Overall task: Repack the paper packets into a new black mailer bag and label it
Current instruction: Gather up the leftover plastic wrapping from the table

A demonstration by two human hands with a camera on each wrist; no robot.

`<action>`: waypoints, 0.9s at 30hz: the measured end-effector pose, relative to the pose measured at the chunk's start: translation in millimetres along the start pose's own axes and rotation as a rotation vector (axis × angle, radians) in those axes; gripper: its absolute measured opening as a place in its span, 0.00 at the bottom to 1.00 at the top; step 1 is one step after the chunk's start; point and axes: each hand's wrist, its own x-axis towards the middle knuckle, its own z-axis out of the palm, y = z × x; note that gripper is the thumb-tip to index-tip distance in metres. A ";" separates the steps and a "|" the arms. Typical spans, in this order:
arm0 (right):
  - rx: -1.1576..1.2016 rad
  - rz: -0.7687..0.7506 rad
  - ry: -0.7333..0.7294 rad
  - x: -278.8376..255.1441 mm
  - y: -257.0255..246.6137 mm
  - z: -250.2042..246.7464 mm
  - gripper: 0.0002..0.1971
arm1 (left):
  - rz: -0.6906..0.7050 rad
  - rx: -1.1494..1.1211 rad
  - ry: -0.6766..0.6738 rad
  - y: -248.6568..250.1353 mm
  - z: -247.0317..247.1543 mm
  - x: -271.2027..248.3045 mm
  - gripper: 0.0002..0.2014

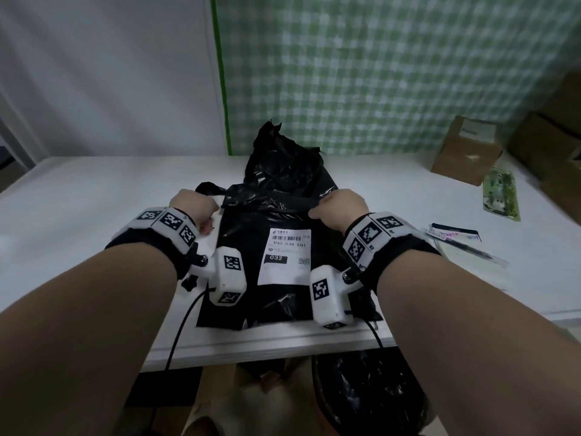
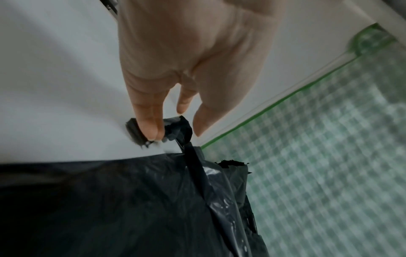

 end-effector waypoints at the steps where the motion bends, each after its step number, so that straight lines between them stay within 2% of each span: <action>1: 0.024 0.003 0.017 7.4 -2.6 -1.9 0.13 | -0.010 -0.019 -0.014 4.0 1.7 4.6 0.09; 5: 0.077 0.066 0.036 41.3 -12.5 -10.9 0.08 | -0.026 -0.005 -0.081 24.8 12.3 23.4 0.08; 7: 0.115 0.107 0.044 60.8 -16.0 -14.1 0.11 | -0.016 0.025 -0.107 37.6 16.5 33.3 0.05; 11: 0.227 0.110 0.010 100.3 -10.5 -10.5 0.16 | 0.031 0.126 -0.134 59.7 25.2 62.5 0.13; 14: 0.369 0.094 -0.045 117.6 -4.5 -4.1 0.17 | 0.066 0.117 -0.178 80.8 36.8 68.1 0.07; 16: 0.405 0.076 -0.083 124.8 -3.2 1.2 0.17 | 0.055 0.161 -0.260 92.2 47.4 69.4 0.09; 18: 0.388 0.050 -0.136 129.2 -3.7 7.0 0.18 | 0.024 0.184 -0.415 98.4 56.7 68.7 0.14; 20: 0.363 0.029 -0.188 128.6 -6.1 9.8 0.18 | 0.030 0.186 -0.515 101.6 65.6 67.4 0.17; 22: 0.383 0.004 -0.207 126.2 -10.3 8.9 0.14 | 0.084 0.166 -0.555 105.0 73.8 64.8 0.18; 24: 0.474 -0.036 -0.182 118.0 -19.2 5.5 0.02 | 0.127 0.111 -0.591 109.2 79.5 57.5 0.18; 27: 0.525 -0.100 -0.116 107.6 -28.0 2.8 0.21 | 0.169 0.039 -0.669 115.0 81.7 42.6 0.15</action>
